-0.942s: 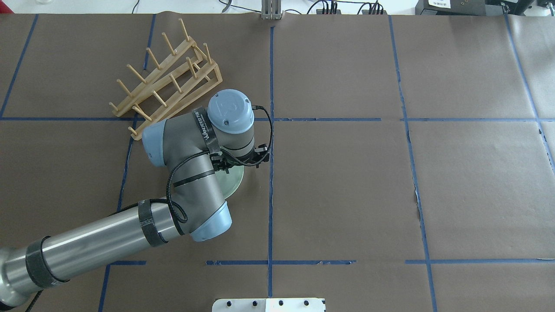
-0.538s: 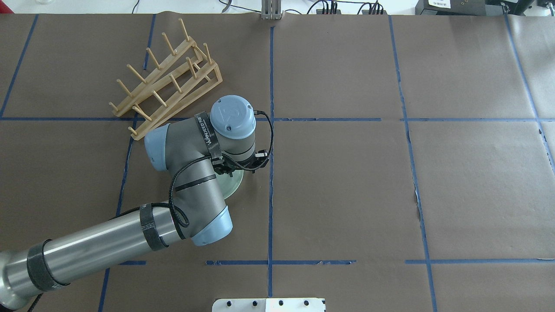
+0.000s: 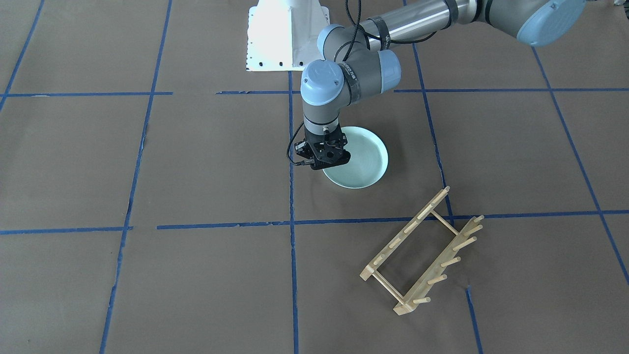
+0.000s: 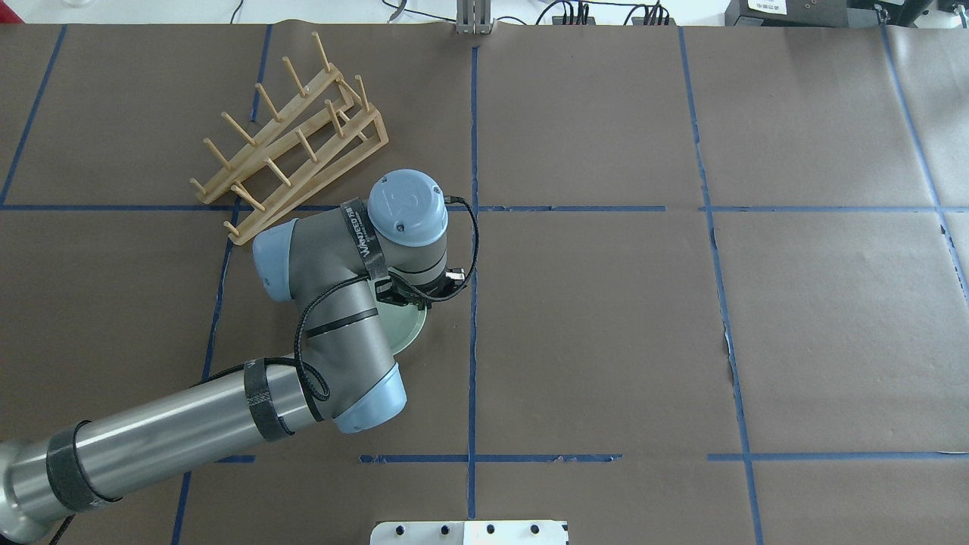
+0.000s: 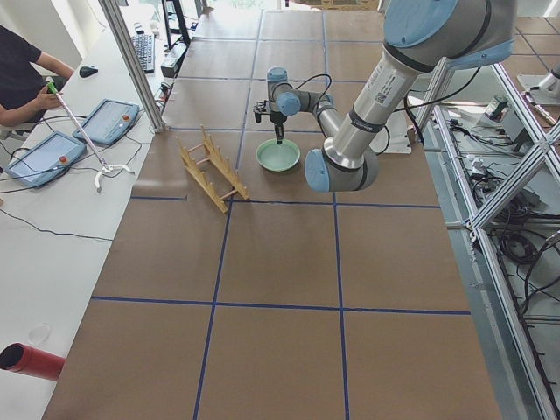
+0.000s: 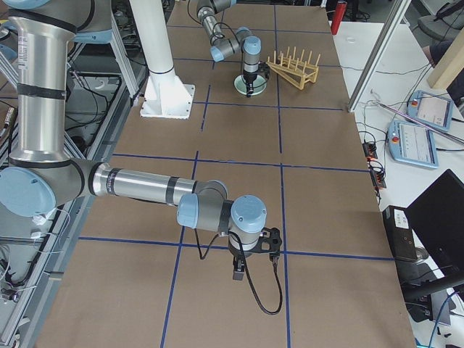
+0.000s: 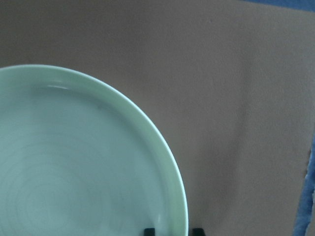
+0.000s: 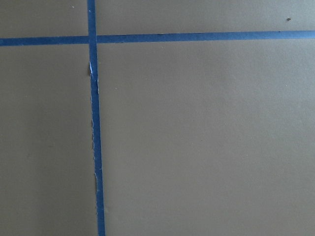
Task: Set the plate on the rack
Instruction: 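Lift the plate with the left gripper and tilt it upright over the rack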
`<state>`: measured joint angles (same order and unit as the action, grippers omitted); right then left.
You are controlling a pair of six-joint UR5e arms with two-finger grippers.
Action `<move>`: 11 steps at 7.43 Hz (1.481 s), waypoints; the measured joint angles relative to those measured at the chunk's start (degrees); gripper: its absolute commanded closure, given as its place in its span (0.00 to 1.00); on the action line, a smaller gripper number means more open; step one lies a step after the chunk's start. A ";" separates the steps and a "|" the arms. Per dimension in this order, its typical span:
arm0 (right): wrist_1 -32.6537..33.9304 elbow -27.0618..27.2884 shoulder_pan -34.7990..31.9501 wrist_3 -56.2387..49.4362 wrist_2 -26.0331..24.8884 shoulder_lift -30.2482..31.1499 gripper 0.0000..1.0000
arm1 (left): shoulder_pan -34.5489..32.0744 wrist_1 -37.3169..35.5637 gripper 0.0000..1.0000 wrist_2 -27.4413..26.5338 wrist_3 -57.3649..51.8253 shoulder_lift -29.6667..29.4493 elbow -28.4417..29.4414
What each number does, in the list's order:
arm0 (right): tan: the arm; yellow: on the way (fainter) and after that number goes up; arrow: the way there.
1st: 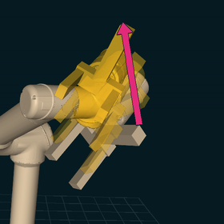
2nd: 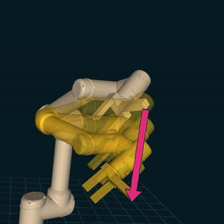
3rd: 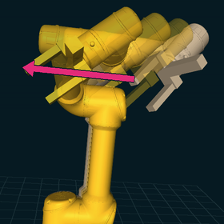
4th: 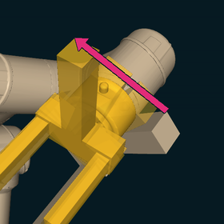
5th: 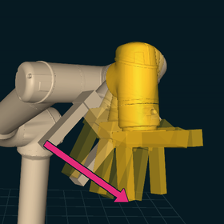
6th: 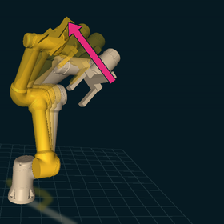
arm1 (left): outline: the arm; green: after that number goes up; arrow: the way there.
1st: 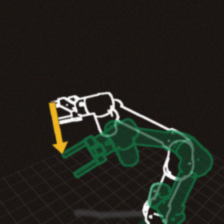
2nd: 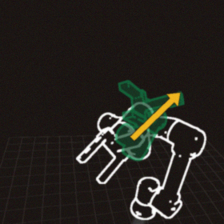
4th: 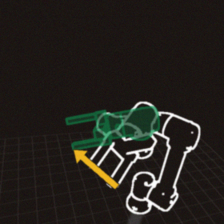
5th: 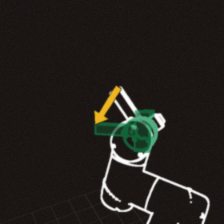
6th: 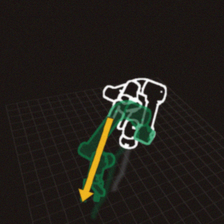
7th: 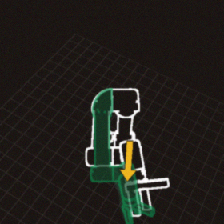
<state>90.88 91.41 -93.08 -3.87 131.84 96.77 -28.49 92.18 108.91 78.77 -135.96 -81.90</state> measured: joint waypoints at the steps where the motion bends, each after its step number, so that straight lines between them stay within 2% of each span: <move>1: 0.00 0.00 0.00 0.00 0.00 0.00 0.00 | -0.09 0.07 1.00 0.08 0.42 -0.20 -0.20; 2: 0.00 0.00 0.00 0.00 0.00 0.00 0.00 | -1.40 0.32 1.00 0.26 2.12 -0.25 -2.26; 4: 0.00 -0.04 0.00 0.00 0.00 0.00 0.00 | -7.50 1.94 1.00 0.64 7.82 -0.03 -10.99; 5: 0.00 -0.06 0.00 0.00 0.00 0.00 0.00 | -11.18 6.73 1.00 0.77 12.63 0.35 -13.30; 7: 0.00 -0.05 0.00 0.00 0.00 0.00 0.00 | -17.35 22.57 1.00 1.37 24.93 3.04 -14.55; 9: 0.00 -0.02 0.00 0.00 0.00 0.00 0.00 | -24.24 29.98 1.00 3.84 31.30 4.04 -14.43; 10: 0.00 -0.03 0.00 0.00 0.00 0.00 0.00 | -28.45 31.93 1.00 7.40 31.29 4.25 -13.16; 11: 0.00 -0.03 0.00 0.00 0.00 0.00 0.00 | -31.56 37.15 1.00 10.86 30.96 4.87 -10.61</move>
<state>90.88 91.38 -93.08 -3.87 131.84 96.77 -60.05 129.32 119.77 109.73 -131.08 -92.50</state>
